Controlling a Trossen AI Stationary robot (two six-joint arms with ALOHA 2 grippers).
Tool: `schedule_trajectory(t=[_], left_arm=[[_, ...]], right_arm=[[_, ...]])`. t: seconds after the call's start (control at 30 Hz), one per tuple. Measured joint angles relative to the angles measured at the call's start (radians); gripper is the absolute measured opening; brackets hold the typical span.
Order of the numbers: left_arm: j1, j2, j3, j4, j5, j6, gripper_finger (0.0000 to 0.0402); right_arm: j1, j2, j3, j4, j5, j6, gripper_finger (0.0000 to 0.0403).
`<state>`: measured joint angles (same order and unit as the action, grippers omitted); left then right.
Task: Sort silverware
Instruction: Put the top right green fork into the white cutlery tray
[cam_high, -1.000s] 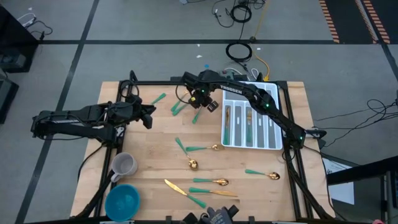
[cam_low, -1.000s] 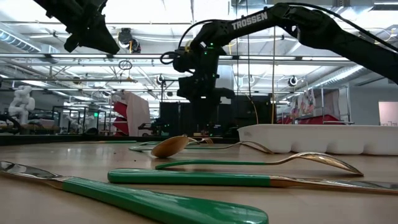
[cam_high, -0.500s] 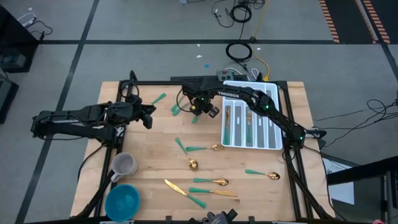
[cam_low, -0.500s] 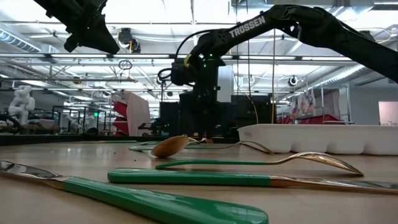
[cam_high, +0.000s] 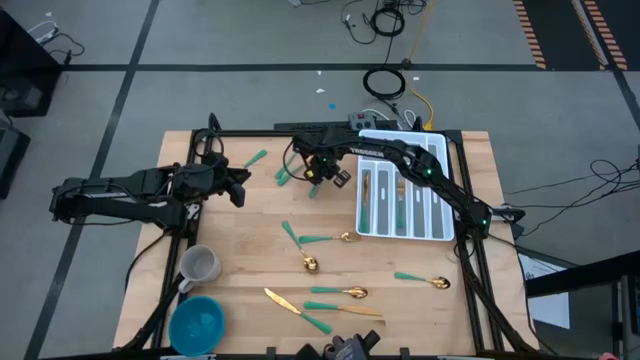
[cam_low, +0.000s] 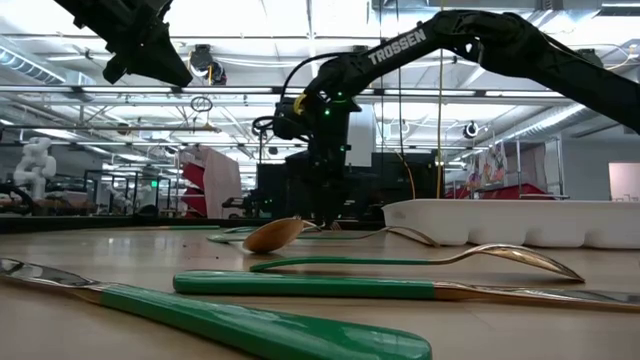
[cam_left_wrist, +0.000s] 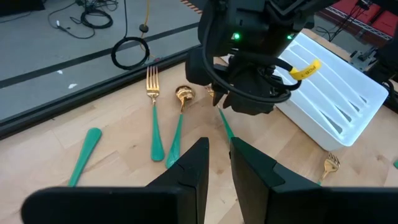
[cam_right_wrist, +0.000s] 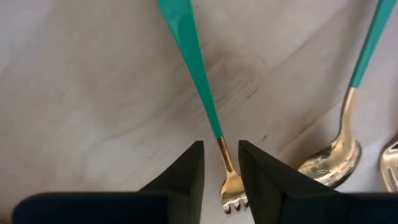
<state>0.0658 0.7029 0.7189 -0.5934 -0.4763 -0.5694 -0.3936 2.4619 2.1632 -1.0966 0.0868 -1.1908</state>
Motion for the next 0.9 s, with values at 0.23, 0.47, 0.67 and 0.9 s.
schedule_trajectory(t=[0.23,0.47,0.67,0.9], left_arm=[[0.0,0.0,0.0,0.0,0.0,0.0,0.0073],[0.0,0.0,0.0,0.0,0.0,0.001,0.0073],[0.0,0.0,0.0,0.0,0.0,0.001,0.0073],[0.0,0.0,0.0,0.0,0.0,0.001,0.0073]], right_arm=[[-0.002,0.0,0.0,0.021,0.001,0.0,0.0021],[-0.002,0.0,0.0,0.024,0.015,-0.002,0.0001],[0.003,0.0,0.0,0.014,0.038,0.025,0.0],[0.02,-0.049,0.0,-0.009,0.041,0.09,0.0]])
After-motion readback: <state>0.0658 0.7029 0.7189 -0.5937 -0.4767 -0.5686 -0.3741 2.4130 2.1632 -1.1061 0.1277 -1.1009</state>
